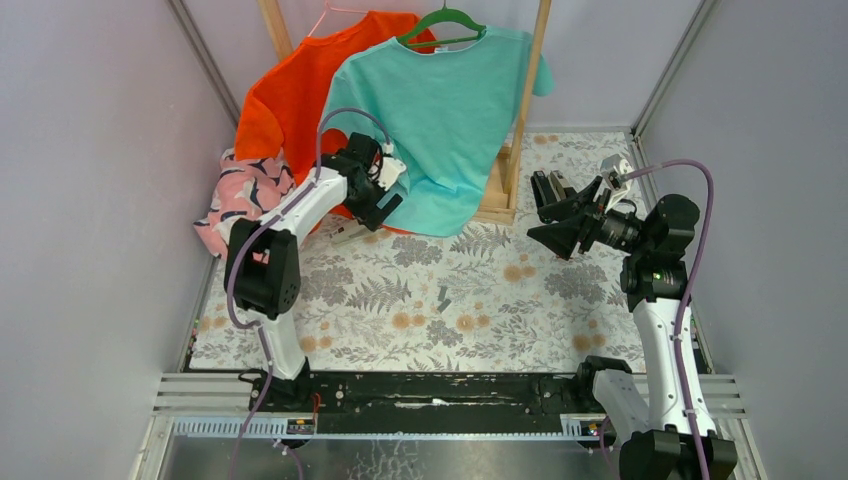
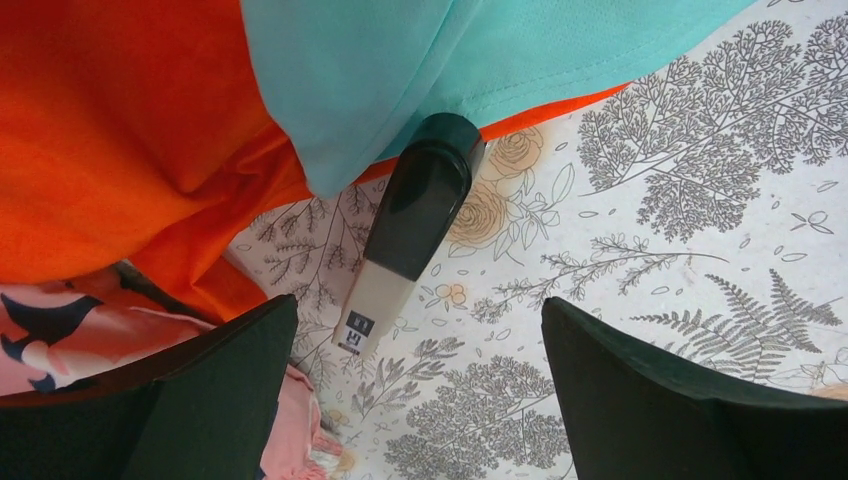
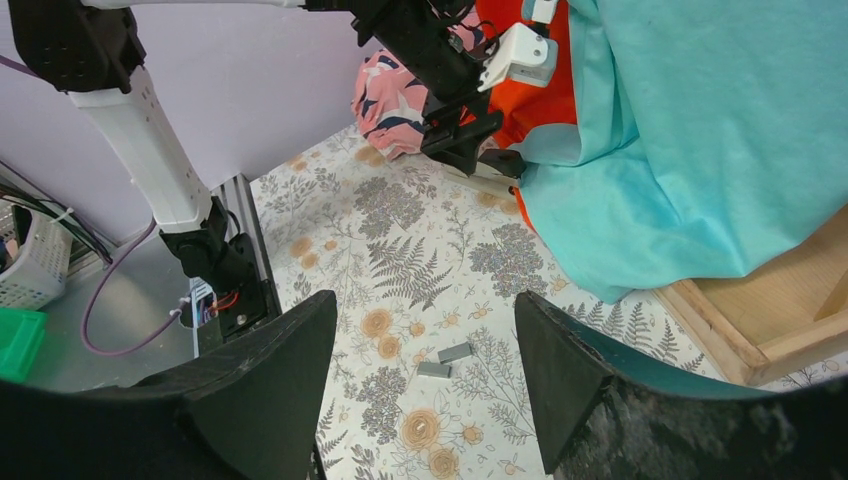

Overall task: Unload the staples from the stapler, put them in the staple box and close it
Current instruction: Pick up the stapler from the center of the board.

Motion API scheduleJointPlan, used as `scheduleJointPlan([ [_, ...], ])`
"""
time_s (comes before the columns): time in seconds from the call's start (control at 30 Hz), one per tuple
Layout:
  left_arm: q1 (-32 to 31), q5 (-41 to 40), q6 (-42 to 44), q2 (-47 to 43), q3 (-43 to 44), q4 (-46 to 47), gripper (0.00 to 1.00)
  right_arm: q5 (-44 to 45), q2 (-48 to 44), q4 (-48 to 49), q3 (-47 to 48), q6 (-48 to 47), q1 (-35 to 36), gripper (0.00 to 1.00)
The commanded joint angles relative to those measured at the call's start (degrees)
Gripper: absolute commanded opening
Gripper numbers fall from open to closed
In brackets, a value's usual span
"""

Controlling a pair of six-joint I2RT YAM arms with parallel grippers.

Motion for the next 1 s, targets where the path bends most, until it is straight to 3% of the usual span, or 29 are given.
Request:
scheduleJointPlan([
  [0.0,1.5,1.4,2.0,2.0,1.8,1.8,0.99,-0.9,0.0,0.9,0.5,-0.9,0.3,0.72],
  [0.13,2.8,6.0,1.7,4.5,2.3,1.7,0.88,-0.8,0.2,0.8,0.4,-1.0,0.3,0.73],
  [0.4,3.0,5.4,3.5,5.8,1.8,2.7,0.65,-0.9,0.3,0.4,0.7,-1.4,0.3,0.73],
  [0.87,3.3,5.8,3.3,9.1,1.4,3.8,0.54,-1.2,0.2,-0.1,0.8,-1.8,0.4,0.72],
  [0.93,3.3,6.0,3.2,9.1,1.3,3.9,0.45,-1.2,0.2,-0.2,0.8,-1.8,0.3,0.73],
  [0.97,3.2,5.8,3.1,9.0,1.3,4.0,0.32,-1.2,0.2,-0.2,0.9,-1.8,0.3,0.73],
])
